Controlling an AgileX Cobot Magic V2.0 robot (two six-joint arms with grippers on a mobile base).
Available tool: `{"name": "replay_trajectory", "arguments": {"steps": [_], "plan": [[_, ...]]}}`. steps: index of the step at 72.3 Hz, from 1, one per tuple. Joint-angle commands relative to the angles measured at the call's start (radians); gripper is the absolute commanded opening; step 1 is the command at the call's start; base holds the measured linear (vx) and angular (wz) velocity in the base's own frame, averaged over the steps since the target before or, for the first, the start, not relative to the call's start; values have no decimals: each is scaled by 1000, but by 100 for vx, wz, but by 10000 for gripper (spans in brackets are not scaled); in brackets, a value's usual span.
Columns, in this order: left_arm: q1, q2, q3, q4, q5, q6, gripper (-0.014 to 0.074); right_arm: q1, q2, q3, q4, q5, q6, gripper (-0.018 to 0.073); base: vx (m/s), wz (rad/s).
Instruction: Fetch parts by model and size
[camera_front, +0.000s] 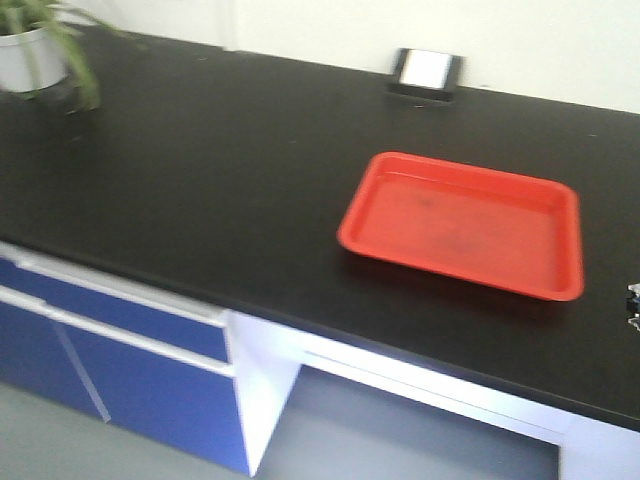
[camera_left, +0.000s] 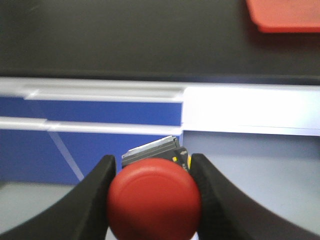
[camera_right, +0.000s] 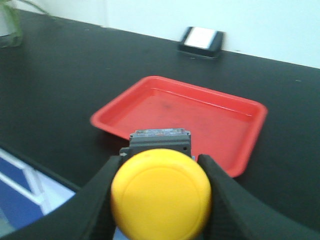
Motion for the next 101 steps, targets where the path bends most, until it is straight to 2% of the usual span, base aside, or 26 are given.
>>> {"name": "replay_trajectory", "arguments": {"steps": [1,47,101], "plan": [[-2,9,-25,-3,-66,-2,-6,-4,7,-29,-10,-82,-6,-10,17,-66],[-2,9,-25,-3,-66,-2,-6,-4,7,-29,-10,-82,-6,-10,14,-51],[-2,9,-25,-3,-66,-2,-6,-4,7,-29,-10,-83,-6,-10,7,-4]]}}
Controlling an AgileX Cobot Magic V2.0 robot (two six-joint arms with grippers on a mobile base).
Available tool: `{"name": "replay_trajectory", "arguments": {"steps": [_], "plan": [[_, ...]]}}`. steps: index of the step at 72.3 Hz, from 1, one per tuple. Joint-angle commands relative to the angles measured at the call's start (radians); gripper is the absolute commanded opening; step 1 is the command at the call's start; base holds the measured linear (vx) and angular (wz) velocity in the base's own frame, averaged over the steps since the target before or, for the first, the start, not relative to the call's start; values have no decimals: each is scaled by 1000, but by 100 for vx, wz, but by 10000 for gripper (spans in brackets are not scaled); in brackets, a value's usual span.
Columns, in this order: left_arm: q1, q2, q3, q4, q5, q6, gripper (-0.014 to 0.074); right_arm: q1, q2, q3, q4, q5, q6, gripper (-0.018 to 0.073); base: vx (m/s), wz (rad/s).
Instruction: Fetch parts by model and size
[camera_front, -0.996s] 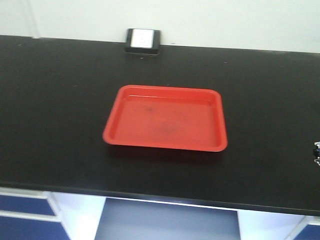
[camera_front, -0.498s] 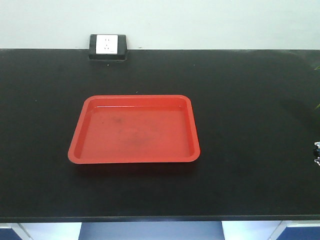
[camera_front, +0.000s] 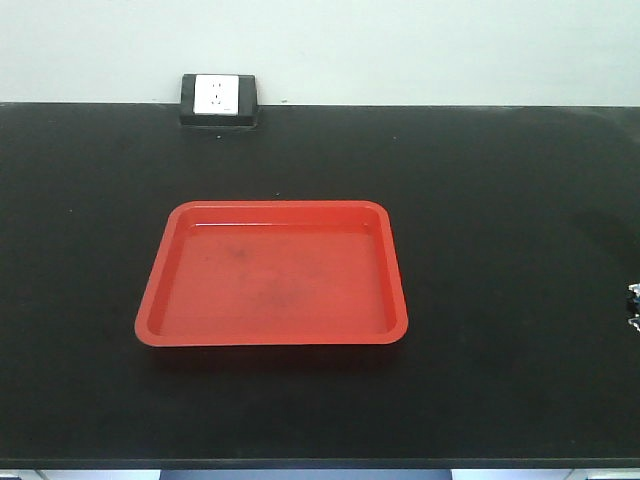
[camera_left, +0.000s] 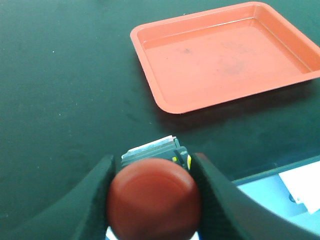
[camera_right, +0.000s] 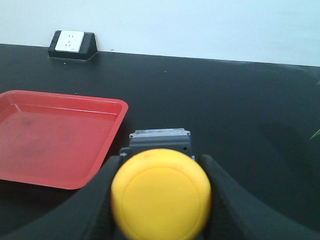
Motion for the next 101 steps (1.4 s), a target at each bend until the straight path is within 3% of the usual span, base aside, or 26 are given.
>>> {"name": "replay_trajectory", "arguments": {"steps": [1,101], "plan": [[-2,9,-25,-2,-66,-2,-6,-4,7,-29,-10,-83,-6,-10,6,1],[-2,9,-26,-2,-70,-2,-6,-4,22,-29,-8,-65,-6,-10,3,1]]}}
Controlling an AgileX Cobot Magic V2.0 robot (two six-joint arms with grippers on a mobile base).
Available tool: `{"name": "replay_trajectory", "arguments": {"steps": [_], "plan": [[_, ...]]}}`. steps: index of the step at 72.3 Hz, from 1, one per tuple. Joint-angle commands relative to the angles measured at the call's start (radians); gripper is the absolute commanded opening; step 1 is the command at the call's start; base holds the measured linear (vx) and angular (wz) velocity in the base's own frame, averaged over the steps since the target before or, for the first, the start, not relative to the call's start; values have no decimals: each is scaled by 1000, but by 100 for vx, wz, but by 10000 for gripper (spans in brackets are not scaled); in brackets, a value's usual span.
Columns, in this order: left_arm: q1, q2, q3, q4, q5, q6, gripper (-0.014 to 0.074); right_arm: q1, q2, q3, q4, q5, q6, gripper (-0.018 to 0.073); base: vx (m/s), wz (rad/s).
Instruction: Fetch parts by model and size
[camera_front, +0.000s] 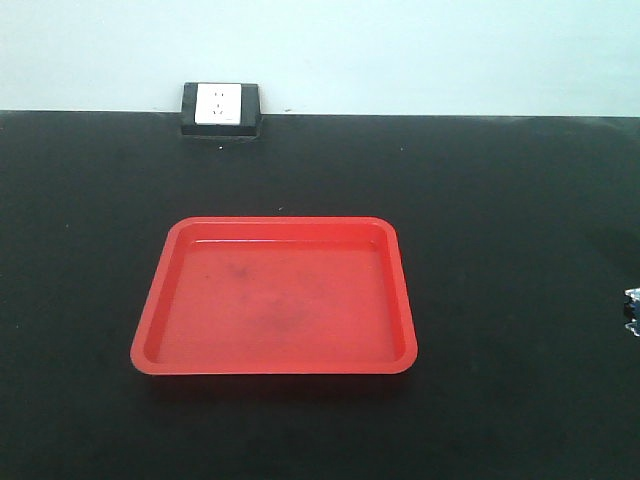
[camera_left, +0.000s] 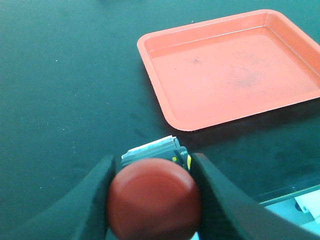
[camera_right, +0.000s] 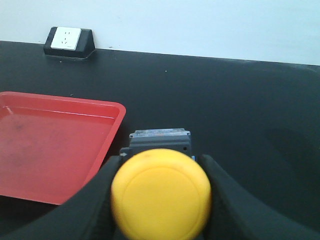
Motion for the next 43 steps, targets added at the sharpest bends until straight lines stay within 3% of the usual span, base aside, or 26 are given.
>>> {"name": "replay_trajectory", "arguments": {"steps": [1,43], "plan": [[-2,7,-26,0,-70,-2,-6,-4,14,-30,-8,-77,-6,-10,0,0],[-2,7,-26,4,-74,-2,-6,-4,14,-30,-8,-77,-6,-10,0,0]]}}
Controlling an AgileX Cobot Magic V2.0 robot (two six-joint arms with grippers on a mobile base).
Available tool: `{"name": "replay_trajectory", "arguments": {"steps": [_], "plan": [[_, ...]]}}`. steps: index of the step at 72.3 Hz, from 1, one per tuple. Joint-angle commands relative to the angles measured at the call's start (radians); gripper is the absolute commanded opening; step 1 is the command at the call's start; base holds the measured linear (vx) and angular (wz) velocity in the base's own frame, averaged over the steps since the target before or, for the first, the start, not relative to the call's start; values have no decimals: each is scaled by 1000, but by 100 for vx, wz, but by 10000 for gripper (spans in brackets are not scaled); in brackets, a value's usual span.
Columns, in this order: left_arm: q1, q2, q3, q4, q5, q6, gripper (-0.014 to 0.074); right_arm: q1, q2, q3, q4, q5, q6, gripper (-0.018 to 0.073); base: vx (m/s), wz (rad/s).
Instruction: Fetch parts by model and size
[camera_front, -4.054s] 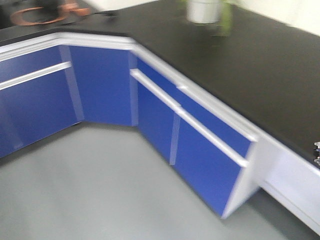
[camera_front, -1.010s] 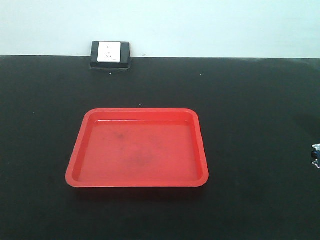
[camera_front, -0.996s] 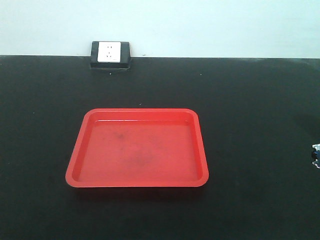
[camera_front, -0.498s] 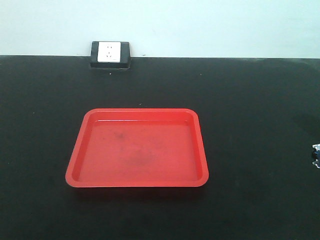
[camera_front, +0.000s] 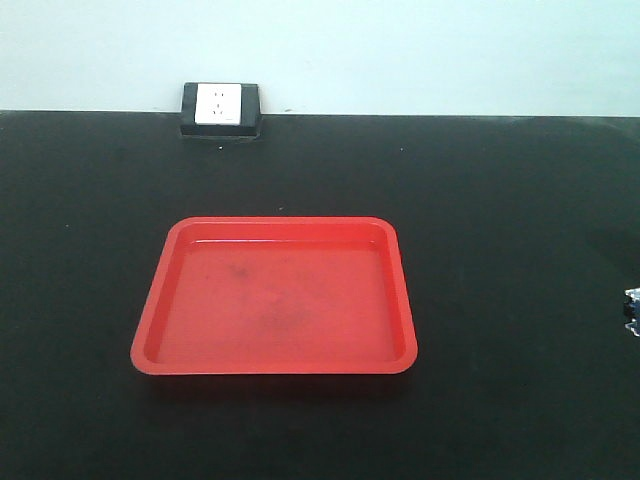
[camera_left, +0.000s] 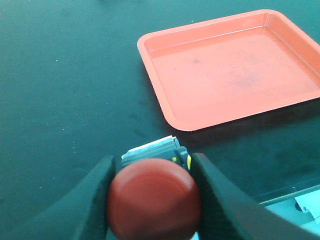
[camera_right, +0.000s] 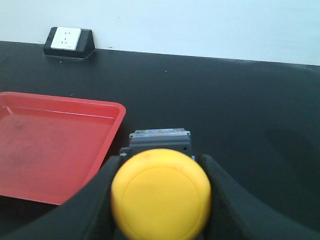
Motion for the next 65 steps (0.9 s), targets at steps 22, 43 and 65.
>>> {"name": "replay_trajectory", "arguments": {"steps": [22,43,65], "plan": [[-2,16,-27,17,-127,-3,-6,-4,14,-30,-8,-74,-6,-10,0,0],[-2,349,-227,-26,-190,-3,-3,-4,14,-30,-8,-74,-6,-10,0,0],[-3,796,-532,-77,-95,13,4,-4,14,-30,-8,-74,-6,-10,0,0]]}}
